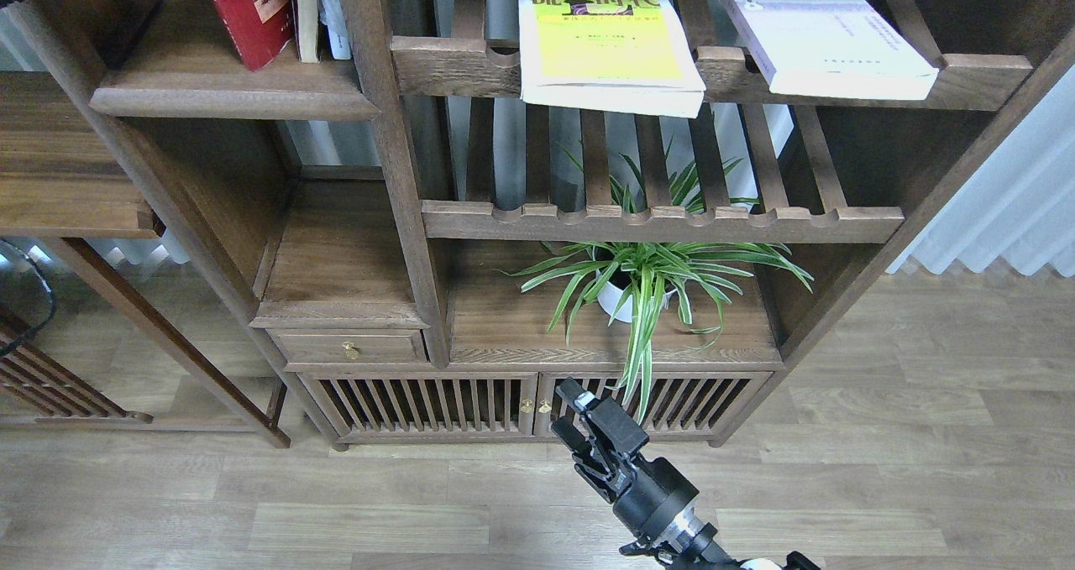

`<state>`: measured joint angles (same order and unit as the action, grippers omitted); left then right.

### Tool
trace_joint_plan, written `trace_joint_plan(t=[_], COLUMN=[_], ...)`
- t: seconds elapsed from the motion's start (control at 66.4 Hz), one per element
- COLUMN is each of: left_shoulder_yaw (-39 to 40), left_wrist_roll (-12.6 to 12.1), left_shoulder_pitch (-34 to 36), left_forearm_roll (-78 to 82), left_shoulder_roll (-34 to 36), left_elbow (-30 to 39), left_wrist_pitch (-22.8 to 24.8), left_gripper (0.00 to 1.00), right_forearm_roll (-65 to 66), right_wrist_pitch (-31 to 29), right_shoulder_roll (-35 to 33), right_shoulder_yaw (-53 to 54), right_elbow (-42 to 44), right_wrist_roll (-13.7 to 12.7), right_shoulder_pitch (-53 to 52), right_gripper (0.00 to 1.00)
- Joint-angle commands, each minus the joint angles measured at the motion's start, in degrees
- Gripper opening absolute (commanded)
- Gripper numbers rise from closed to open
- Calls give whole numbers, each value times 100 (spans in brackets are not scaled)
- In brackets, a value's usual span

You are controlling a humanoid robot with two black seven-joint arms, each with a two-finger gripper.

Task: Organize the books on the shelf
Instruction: 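Insert the red book upright into the upper shelf with the left gripper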

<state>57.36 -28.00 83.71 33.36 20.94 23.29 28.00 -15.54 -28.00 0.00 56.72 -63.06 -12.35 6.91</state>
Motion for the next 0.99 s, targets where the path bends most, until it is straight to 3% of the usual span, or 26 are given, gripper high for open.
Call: trace_joint_plan(t=[0.0, 0.181, 0.572, 0.978], left_shoulder_yaw=[4, 4, 12, 83], left_wrist_roll=[0, 0, 0, 0], left_shoulder_pitch=[31, 84, 145, 189], left_forearm_roll=[13, 13, 4, -5], left_shoulder_roll=[-178, -284, -328, -354], left_elbow=[-123, -123, -79, -35], left_wrist_pitch=[0, 0, 0, 0], left_gripper=[3, 6, 32, 43], right_forearm_roll=[-2, -11, -11, -11], right_wrist_pitch=[0, 0, 0, 0], right_shoulder_roll=[0, 0, 0, 0], right_shoulder_yaw=[15, 24, 6, 15], right_elbow=[-5, -5, -5, -5], right_wrist_roll=[4, 4, 4, 13], right_shoulder_pitch=[4, 13, 13, 13], right_gripper=[99, 99, 99, 99])
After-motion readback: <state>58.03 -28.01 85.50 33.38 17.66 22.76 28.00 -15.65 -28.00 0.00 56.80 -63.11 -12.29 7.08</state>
